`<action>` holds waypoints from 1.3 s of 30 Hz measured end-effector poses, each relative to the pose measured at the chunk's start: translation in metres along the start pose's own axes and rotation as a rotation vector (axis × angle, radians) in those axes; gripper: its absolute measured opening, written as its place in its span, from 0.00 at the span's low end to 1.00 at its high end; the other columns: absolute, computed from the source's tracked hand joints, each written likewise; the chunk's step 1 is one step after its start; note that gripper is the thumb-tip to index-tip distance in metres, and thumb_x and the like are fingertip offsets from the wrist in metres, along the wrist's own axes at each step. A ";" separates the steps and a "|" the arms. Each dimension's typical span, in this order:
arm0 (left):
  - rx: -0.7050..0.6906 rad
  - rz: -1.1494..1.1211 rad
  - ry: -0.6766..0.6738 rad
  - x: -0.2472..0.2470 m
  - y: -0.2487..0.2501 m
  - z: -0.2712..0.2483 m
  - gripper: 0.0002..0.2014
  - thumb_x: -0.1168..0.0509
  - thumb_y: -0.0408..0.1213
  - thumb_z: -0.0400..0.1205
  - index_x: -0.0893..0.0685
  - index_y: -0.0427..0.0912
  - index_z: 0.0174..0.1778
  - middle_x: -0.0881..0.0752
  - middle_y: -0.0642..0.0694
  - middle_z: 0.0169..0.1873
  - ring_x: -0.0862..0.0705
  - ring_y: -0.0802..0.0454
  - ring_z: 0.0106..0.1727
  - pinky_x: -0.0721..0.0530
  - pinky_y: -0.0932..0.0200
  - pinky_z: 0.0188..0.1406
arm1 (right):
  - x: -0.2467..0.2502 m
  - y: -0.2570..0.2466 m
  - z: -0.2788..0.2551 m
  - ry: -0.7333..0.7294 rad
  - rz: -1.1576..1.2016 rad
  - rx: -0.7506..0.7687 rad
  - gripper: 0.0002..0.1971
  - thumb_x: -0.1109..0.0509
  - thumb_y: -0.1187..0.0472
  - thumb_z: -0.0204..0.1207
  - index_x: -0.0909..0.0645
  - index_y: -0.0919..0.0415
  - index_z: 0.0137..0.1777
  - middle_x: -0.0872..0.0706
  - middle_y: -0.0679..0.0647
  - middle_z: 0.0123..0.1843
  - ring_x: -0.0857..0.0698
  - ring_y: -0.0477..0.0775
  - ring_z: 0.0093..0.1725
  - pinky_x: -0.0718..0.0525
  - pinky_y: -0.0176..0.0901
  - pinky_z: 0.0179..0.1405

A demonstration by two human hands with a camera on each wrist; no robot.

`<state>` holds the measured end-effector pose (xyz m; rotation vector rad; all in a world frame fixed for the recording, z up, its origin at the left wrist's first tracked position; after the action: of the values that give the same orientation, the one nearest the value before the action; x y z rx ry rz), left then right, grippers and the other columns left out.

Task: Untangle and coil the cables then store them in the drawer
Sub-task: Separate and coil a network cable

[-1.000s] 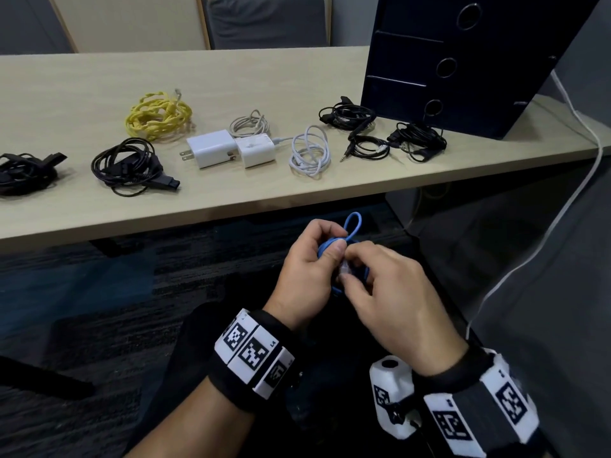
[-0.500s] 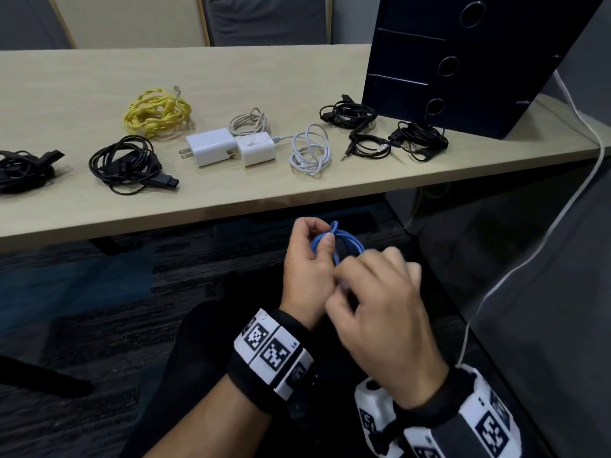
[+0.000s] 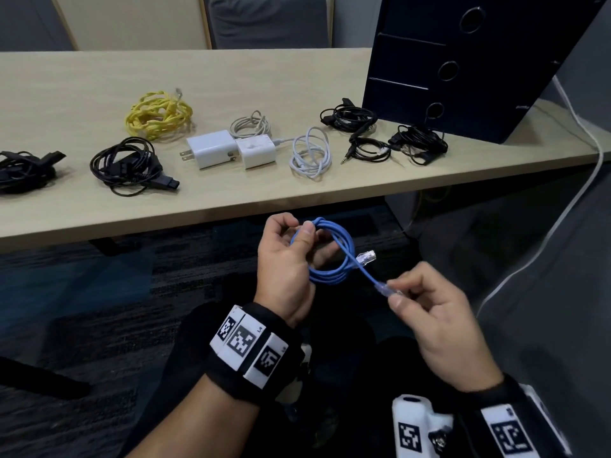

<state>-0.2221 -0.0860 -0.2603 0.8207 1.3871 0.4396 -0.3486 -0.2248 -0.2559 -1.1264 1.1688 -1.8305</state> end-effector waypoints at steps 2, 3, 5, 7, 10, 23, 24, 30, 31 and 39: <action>0.029 -0.016 -0.039 -0.001 -0.002 -0.002 0.10 0.45 0.22 0.85 0.29 0.41 0.42 0.18 0.45 0.36 0.15 0.53 0.36 0.11 0.57 0.39 | -0.006 0.006 0.002 -0.039 -0.044 -0.034 0.04 0.30 0.56 0.68 0.22 0.50 0.41 0.20 0.57 0.36 0.24 0.41 0.35 0.25 0.34 0.38; 0.035 -0.005 -0.060 -0.001 -0.004 -0.005 0.10 0.45 0.22 0.85 0.28 0.41 0.43 0.19 0.44 0.37 0.15 0.53 0.37 0.11 0.58 0.41 | -0.009 0.008 0.003 -0.049 -0.083 -0.035 0.05 0.30 0.60 0.67 0.24 0.52 0.40 0.21 0.55 0.35 0.25 0.43 0.34 0.26 0.36 0.37; 0.038 0.021 -0.085 -0.004 -0.007 -0.009 0.08 0.44 0.22 0.85 0.28 0.40 0.44 0.20 0.45 0.37 0.15 0.54 0.38 0.11 0.59 0.42 | -0.016 0.007 0.008 -0.072 -0.176 -0.007 0.07 0.31 0.63 0.64 0.28 0.55 0.37 0.24 0.51 0.33 0.27 0.44 0.34 0.28 0.39 0.36; 0.046 0.013 -0.088 -0.007 -0.009 -0.012 0.08 0.44 0.22 0.85 0.28 0.39 0.44 0.20 0.46 0.37 0.15 0.54 0.39 0.11 0.59 0.43 | -0.023 0.006 0.012 -0.062 -0.178 0.009 0.09 0.31 0.62 0.64 0.30 0.56 0.37 0.25 0.49 0.34 0.28 0.43 0.34 0.28 0.38 0.36; 0.091 -0.071 -0.075 -0.010 -0.008 -0.012 0.08 0.45 0.24 0.85 0.28 0.40 0.44 0.20 0.42 0.41 0.16 0.49 0.43 0.11 0.59 0.45 | -0.029 0.005 0.015 -0.024 0.160 -0.052 0.16 0.28 0.51 0.69 0.30 0.56 0.46 0.17 0.44 0.41 0.19 0.41 0.38 0.17 0.49 0.45; 0.108 0.046 -0.133 -0.007 -0.021 -0.019 0.04 0.40 0.36 0.80 0.30 0.44 0.46 0.22 0.47 0.31 0.23 0.52 0.34 0.21 0.57 0.38 | -0.036 -0.008 0.024 -0.050 0.328 -0.030 0.05 0.33 0.46 0.77 0.22 0.42 0.50 0.16 0.46 0.38 0.25 0.42 0.28 0.29 0.33 0.24; 0.073 0.090 -0.128 -0.007 -0.020 -0.020 0.04 0.41 0.37 0.80 0.30 0.44 0.47 0.23 0.46 0.31 0.24 0.53 0.33 0.22 0.58 0.37 | -0.035 -0.009 0.023 -0.062 0.326 -0.044 0.06 0.34 0.47 0.77 0.22 0.43 0.52 0.16 0.46 0.38 0.26 0.43 0.28 0.30 0.34 0.24; -0.117 0.345 -0.123 -0.006 -0.014 -0.021 0.01 0.44 0.35 0.86 0.31 0.44 0.48 0.23 0.43 0.38 0.22 0.58 0.36 0.20 0.63 0.38 | -0.040 -0.014 0.018 -0.098 0.433 -0.051 0.09 0.34 0.57 0.77 0.24 0.55 0.56 0.11 0.50 0.49 0.26 0.43 0.26 0.28 0.36 0.23; -0.122 0.342 -0.122 -0.006 -0.016 -0.022 0.03 0.45 0.33 0.87 0.31 0.44 0.48 0.23 0.42 0.38 0.21 0.58 0.36 0.20 0.63 0.38 | -0.040 -0.014 0.018 -0.090 0.437 -0.047 0.10 0.33 0.59 0.76 0.24 0.55 0.57 0.10 0.50 0.48 0.26 0.43 0.25 0.28 0.36 0.22; -0.107 0.276 -0.105 -0.011 -0.013 -0.020 0.08 0.48 0.25 0.88 0.30 0.41 0.46 0.21 0.40 0.39 0.15 0.61 0.36 0.17 0.67 0.35 | -0.040 -0.007 0.020 -0.056 0.519 -0.090 0.16 0.26 0.58 0.73 0.22 0.59 0.58 0.09 0.52 0.49 0.12 0.48 0.53 0.17 0.36 0.52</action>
<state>-0.2457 -0.0976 -0.2614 0.9372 1.1476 0.6688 -0.3150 -0.1942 -0.2572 -0.8147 1.3683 -1.3523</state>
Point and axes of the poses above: each hand's wrist, its own z-axis towards the middle knuckle, its own x-axis out of the back of the hand, y = z × x, the point moved 3 cm from there along z, towards the middle knuckle
